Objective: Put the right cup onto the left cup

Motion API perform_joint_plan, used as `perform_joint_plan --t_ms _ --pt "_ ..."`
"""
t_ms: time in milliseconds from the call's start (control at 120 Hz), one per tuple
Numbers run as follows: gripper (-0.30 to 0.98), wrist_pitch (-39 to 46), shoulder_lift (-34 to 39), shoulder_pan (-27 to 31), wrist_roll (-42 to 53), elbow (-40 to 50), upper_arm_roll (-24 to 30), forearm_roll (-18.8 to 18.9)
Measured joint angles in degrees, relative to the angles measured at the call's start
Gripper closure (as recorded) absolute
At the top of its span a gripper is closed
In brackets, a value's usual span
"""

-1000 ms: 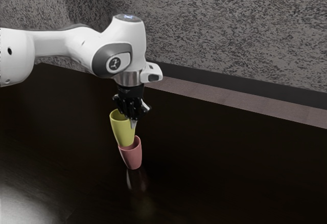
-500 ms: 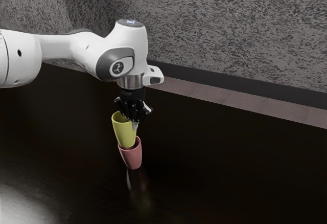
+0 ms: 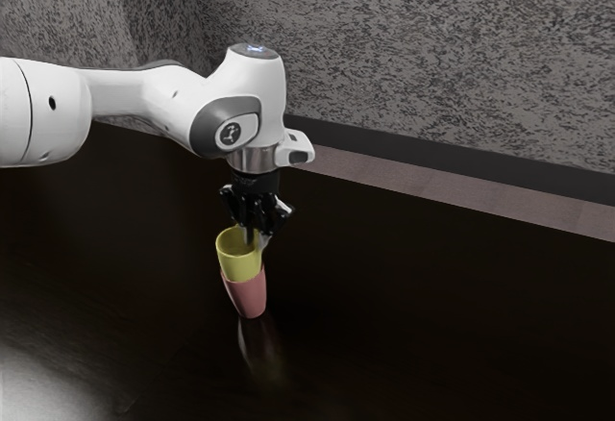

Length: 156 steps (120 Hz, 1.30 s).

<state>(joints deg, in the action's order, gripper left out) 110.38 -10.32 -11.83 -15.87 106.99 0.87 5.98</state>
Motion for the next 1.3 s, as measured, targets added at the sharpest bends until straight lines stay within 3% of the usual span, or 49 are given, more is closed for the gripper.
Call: perform_joint_plan --t_ms 167,375,767,1300 --pt "0.34 -0.7 0.2 0.0 -1.2 0.0 0.0 -0.5" --pt "0.19 -2.9 2.3 -0.3 -2.6 -0.8 0.1 -0.7" --pt "0.04 -6.6 5.1 -0.7 -2.1 -3.0 -0.6 -1.7" --pt "0.00 -11.3 6.7 -3.5 10.1 -6.2 -5.9 -5.0"
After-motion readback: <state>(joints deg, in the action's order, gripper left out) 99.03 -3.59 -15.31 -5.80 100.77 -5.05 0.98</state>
